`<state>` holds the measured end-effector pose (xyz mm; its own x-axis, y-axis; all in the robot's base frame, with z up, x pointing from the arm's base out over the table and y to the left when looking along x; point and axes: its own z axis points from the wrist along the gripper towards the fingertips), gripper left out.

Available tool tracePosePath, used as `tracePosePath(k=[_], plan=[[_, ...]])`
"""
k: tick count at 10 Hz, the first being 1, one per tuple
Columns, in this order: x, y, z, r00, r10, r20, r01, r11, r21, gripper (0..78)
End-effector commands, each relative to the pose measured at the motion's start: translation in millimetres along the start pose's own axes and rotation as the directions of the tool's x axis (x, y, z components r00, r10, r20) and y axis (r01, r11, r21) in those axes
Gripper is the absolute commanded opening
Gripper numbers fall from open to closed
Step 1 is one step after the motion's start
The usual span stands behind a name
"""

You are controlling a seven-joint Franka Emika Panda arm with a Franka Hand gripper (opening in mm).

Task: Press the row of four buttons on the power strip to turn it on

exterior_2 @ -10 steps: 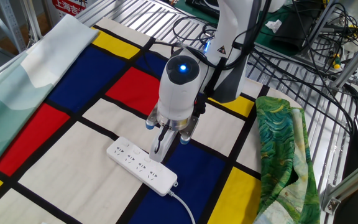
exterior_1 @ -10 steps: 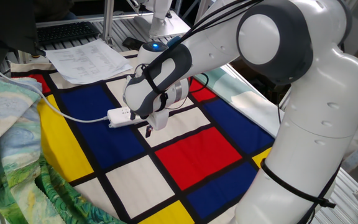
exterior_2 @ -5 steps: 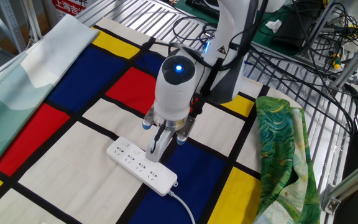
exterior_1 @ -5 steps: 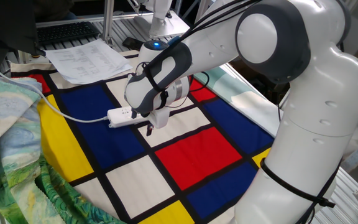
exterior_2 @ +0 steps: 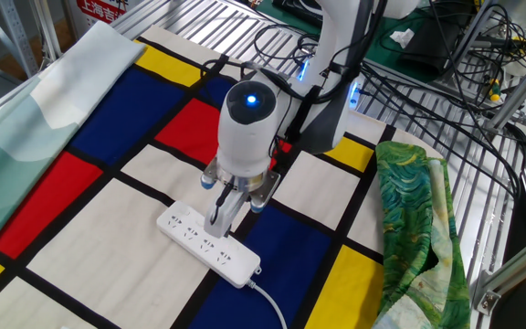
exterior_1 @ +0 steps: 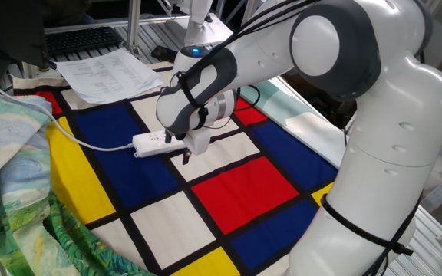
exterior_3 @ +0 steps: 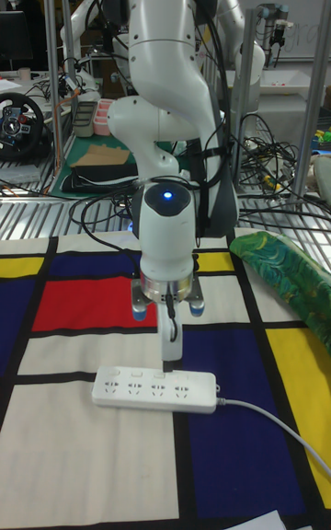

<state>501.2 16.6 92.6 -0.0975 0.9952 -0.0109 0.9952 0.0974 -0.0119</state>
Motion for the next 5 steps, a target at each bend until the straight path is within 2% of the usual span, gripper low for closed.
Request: tracePosePath(k=[1, 5], plan=[[-1.7, 1.5, -0.6, 0.998, 0.057, -0.002, -0.057, 0.998, 0.002, 77.4], [-4.1, 0.6, -1.7, 0.992, 0.123, -0.009, -0.123, 0.992, 0.002, 77.4]])
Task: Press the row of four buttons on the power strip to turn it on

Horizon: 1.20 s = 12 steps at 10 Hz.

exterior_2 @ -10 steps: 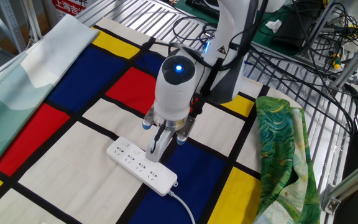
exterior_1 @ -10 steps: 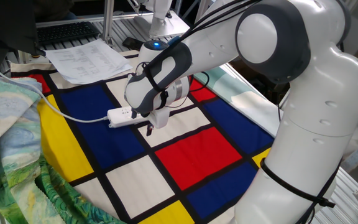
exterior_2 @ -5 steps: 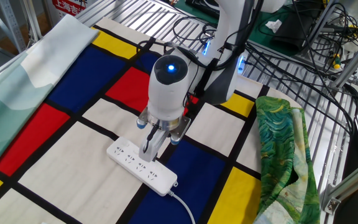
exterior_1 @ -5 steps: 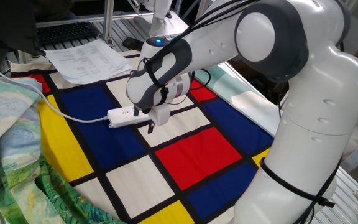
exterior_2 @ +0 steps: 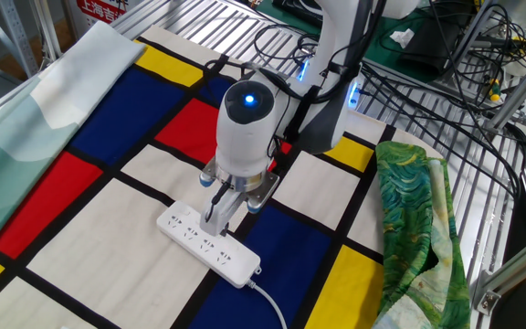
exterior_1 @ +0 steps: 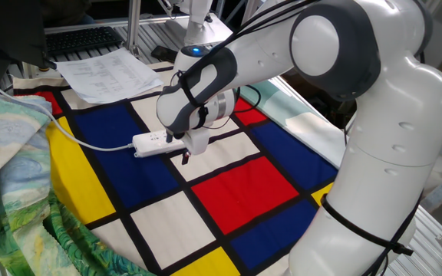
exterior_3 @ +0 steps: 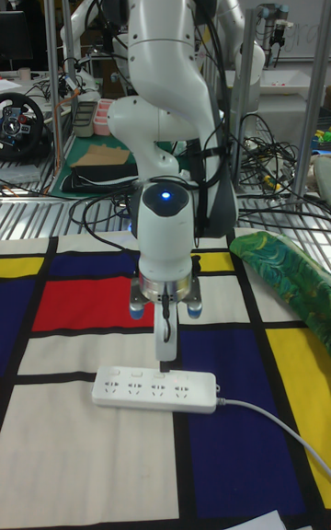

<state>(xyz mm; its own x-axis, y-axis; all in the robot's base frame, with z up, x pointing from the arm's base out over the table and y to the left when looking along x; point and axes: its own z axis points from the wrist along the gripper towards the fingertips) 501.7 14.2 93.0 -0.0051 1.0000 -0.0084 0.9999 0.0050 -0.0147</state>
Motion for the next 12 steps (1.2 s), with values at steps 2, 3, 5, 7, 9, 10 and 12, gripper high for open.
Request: tracePosePath(k=[2, 3, 5, 7, 9, 10, 12], plan=[[-2.4, 1.2, -0.3, 0.998, 0.066, -0.009, -0.066, 0.998, -0.005, 77.4], [-2.6, 1.4, -0.1, 0.997, 0.072, -0.012, -0.072, 0.997, -0.005, 77.4], [-3.0, 2.0, 0.4, 0.997, 0.075, -0.012, -0.075, 0.997, -0.005, 77.4], [-3.4, 2.2, 0.9, 0.997, 0.077, -0.013, -0.077, 0.997, -0.005, 77.4], [-4.0, 2.6, 1.6, 0.997, 0.074, -0.012, -0.074, 0.997, -0.004, 77.4], [-4.1, 2.3, 1.8, 0.997, 0.071, -0.013, -0.071, 0.997, -0.004, 77.4], [-4.6, 2.2, 2.5, 0.998, 0.060, -0.012, -0.060, 0.998, -0.003, 77.4]])
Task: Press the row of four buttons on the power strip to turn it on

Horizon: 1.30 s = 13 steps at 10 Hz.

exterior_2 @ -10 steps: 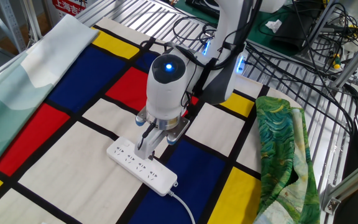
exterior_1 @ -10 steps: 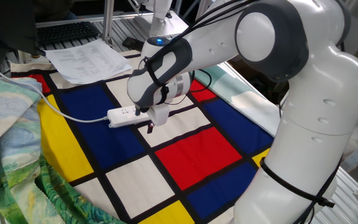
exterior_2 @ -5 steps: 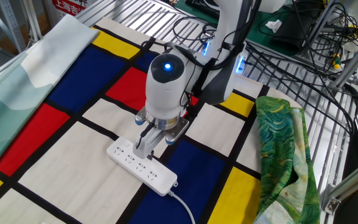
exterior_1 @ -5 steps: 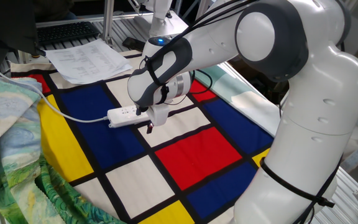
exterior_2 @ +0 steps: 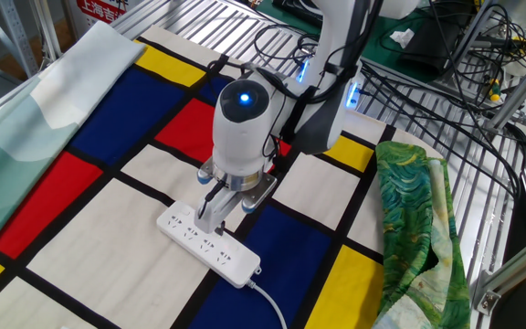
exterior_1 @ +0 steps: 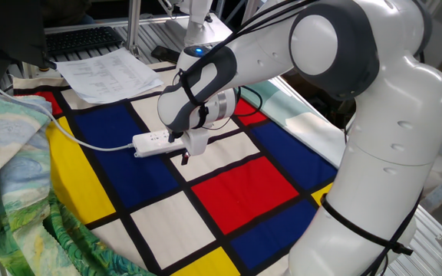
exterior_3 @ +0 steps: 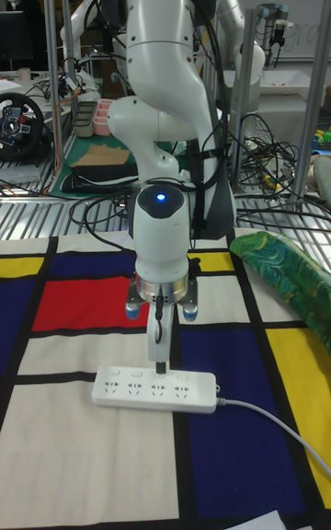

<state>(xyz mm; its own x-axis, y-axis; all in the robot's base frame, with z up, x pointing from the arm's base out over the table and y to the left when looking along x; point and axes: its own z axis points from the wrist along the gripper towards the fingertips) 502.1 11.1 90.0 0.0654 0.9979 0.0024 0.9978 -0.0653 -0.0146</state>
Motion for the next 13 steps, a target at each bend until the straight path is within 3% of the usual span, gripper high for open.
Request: tracePosePath(k=[1, 13], plan=[[-2.0, 1.4, 0.5, 1.000, -0.018, 0.001, 0.018, 1.000, -0.003, 77.4], [-8.8, 0.9, 9.8, 0.999, -0.027, -0.018, 0.027, 1.000, -0.004, 77.4]])
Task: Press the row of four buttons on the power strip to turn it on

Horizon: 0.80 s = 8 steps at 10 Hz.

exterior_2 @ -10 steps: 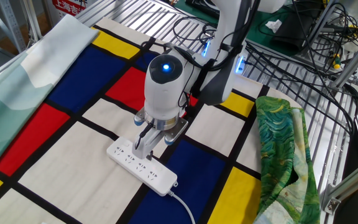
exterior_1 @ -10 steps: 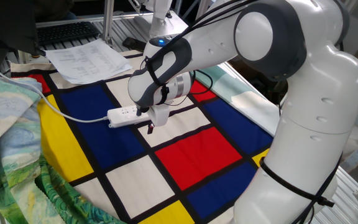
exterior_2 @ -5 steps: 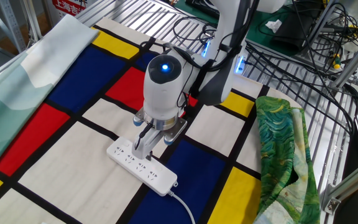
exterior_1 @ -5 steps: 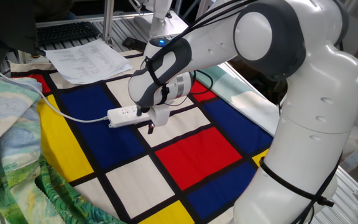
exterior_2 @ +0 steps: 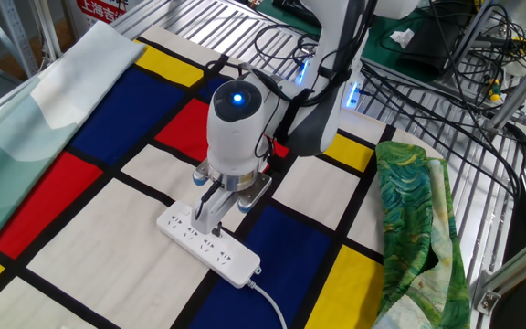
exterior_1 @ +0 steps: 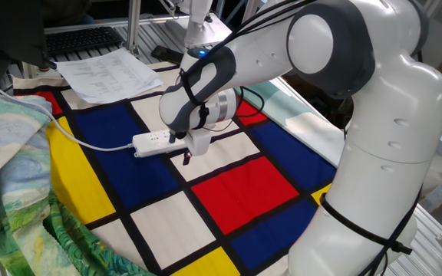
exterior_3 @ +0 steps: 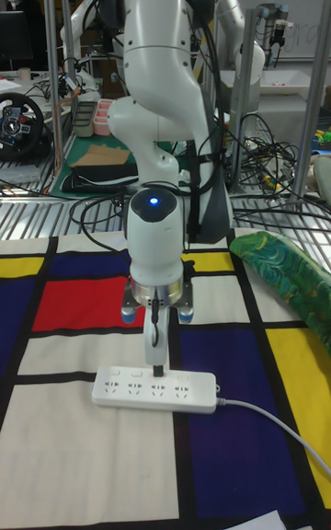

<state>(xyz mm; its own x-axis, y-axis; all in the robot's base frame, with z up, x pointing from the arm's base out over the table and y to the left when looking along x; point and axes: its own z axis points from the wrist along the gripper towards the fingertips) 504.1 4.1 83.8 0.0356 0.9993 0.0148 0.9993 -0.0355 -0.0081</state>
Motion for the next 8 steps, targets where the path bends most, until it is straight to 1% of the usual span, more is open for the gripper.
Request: tracePosePath(k=[1, 4, 6, 8], plan=[[-2.2, -2.5, 4.8, 1.000, 0.004, -0.008, -0.004, 1.000, 0.002, 77.4], [-0.5, -1.9, 7.3, 1.000, 0.004, -0.012, -0.004, 1.000, 0.000, 77.4], [2.4, -1.2, 12.0, 1.000, 0.006, -0.004, -0.006, 1.000, -0.003, 77.4], [2.8, -1.4, 12.4, 1.000, 0.001, 0.002, -0.001, 1.000, 0.003, 77.4]])
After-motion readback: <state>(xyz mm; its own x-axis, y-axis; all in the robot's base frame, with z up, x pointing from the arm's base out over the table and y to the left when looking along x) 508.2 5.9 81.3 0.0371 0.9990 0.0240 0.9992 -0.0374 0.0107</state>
